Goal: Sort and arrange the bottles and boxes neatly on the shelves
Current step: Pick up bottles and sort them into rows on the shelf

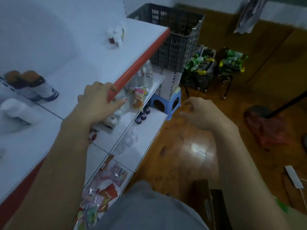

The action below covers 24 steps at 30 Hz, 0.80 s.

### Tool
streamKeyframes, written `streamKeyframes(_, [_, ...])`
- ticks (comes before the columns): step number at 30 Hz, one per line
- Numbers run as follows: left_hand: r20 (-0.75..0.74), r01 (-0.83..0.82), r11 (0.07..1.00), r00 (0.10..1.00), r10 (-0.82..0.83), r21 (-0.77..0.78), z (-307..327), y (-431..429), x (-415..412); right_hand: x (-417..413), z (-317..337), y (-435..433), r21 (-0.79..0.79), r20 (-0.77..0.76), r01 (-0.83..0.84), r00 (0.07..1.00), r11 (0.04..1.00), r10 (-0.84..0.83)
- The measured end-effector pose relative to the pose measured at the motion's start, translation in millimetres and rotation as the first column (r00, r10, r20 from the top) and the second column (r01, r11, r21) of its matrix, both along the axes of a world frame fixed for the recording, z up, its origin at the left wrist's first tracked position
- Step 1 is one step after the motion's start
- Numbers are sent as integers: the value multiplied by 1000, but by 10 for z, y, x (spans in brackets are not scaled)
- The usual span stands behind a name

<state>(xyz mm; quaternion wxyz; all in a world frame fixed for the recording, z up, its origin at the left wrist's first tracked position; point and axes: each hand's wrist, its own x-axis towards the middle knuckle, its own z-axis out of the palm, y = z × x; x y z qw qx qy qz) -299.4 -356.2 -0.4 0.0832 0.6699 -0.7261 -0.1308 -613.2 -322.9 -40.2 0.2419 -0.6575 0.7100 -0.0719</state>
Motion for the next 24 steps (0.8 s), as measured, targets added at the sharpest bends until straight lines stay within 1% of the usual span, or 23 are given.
streamKeyframes(2, [-39,-79,997,996,79,-10,-50,-271,96,30,-44,-411,10,23,-69,997,998,68])
streamKeyframes(7, [-53,-212,976,975,214,41,-345,-1013,209,115,-120,-1402,30,27,-190,982,981,189])
streamKeyframes(9, [-74,-205,975,975,212,85,-423,-1348,218,137,-64,-1780,10,22,-203,979,979,203])
streamKeyframes(11, [-98,-165,979,979,176,116,-413,-1726,242,141,49,-2132,-25,14,-213,977,977,213])
streamKeyframes(13, [-171,-145,984,972,160,101,-379,-2121,257,123,135,-2457,-86,33,-210,976,974,214])
streamKeyframes(15, [-216,-157,985,961,170,77,-347,-2508,267,150,205,-2778,-186,61,-175,980,967,189])
streamKeyframes(17, [-200,-152,985,966,166,83,-336,-2805,288,243,233,-3070,-269,108,-132,980,954,166])
streamKeyframes(20, [-200,-164,978,961,188,130,-364,-3027,333,449,185,-3440,-294,176,-135,966,946,192])
streamKeyframes(22, [-195,-196,970,955,223,147,-420,-3097,357,607,137,-3719,-298,183,-169,956,940,230])
streamKeyframes(24, [-181,-212,967,955,236,142,-481,-3133,355,749,90,-4010,-318,136,-261,939,911,317])
